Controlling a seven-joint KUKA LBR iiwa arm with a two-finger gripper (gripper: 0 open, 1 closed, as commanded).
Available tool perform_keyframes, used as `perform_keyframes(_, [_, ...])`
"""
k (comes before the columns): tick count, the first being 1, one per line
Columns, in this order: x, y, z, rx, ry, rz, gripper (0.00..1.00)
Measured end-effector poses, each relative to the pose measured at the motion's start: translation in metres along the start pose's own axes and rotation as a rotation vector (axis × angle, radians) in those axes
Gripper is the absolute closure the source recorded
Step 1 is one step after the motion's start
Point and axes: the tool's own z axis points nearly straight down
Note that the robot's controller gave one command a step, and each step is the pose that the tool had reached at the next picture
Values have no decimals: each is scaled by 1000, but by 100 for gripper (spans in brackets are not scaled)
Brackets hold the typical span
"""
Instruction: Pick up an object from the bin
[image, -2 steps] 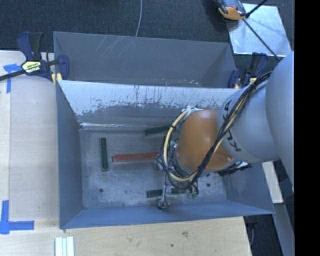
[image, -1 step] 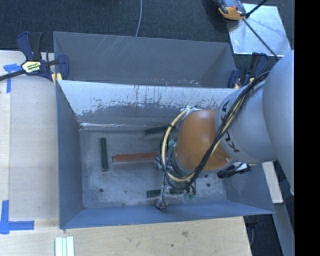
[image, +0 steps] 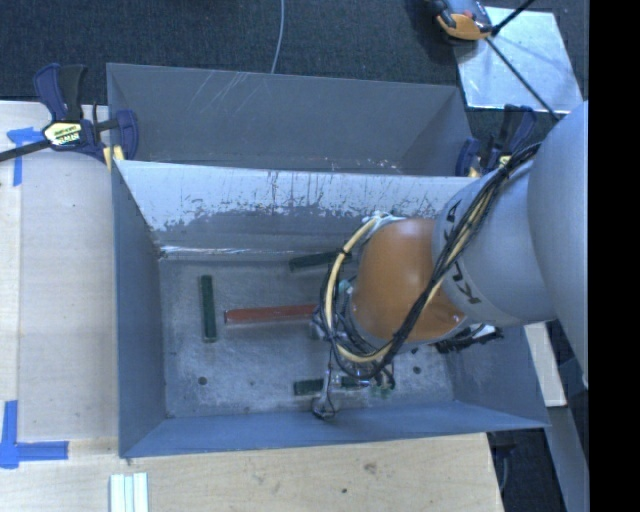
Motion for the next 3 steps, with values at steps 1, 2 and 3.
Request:
perform_keyframes(1, [0, 2, -1, 0, -1, 28, 0])
perform_keyframes(2, [-2, 0, -1, -1, -3, 0, 100])
perform_keyframes(3, [-2, 0, -1, -1, -3, 1, 100])
